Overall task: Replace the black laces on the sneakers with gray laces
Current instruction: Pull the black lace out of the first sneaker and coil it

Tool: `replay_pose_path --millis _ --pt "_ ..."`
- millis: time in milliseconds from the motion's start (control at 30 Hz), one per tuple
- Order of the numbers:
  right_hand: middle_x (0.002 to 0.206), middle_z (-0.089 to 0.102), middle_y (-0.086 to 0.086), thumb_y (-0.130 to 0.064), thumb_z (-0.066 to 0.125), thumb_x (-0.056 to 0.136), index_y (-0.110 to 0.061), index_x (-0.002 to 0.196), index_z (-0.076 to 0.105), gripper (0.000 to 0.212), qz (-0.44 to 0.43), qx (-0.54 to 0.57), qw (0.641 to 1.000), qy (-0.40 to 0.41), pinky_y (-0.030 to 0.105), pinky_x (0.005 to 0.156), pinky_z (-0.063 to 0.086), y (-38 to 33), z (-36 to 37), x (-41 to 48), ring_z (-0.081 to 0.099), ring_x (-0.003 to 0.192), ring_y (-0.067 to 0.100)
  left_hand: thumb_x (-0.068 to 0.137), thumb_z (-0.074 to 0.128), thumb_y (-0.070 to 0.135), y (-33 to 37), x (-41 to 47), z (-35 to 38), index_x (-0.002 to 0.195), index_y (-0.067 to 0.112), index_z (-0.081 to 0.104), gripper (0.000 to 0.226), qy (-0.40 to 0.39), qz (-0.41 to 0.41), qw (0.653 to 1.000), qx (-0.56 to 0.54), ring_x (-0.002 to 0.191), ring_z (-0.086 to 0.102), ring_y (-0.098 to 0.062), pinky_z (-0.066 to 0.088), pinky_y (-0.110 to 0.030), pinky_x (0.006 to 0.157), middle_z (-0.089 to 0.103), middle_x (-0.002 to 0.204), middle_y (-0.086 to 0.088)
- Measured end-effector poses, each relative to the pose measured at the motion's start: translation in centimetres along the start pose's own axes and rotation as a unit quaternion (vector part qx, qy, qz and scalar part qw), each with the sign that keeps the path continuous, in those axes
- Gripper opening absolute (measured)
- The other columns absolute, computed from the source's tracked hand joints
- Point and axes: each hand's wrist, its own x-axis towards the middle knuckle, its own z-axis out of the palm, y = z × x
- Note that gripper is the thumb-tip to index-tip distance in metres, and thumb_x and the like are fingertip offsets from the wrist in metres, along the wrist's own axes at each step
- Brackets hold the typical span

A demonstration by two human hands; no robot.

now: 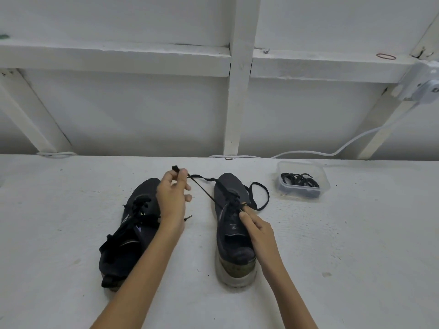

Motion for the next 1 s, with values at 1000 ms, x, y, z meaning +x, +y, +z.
replay_pose_path --millis 1000 --pt "0.115 0.06 -0.012 -0.031 0.074 0.077 -0.028 0.113 0.065 0.038 -0.289 -0.525 0.788 -0.139 0.034 0.085 0.048 -5.9 -0.7 4.8 0.054 0.108 0.011 0.091 0.065 0.024 -6.3 -3.7 1.2 0.07 0.009 0.062 0.025 -0.146 0.004 0.978 0.15 0.058 0.051 -0.001 0.043 -0.017 0.06 0.059 0.061 0.006"
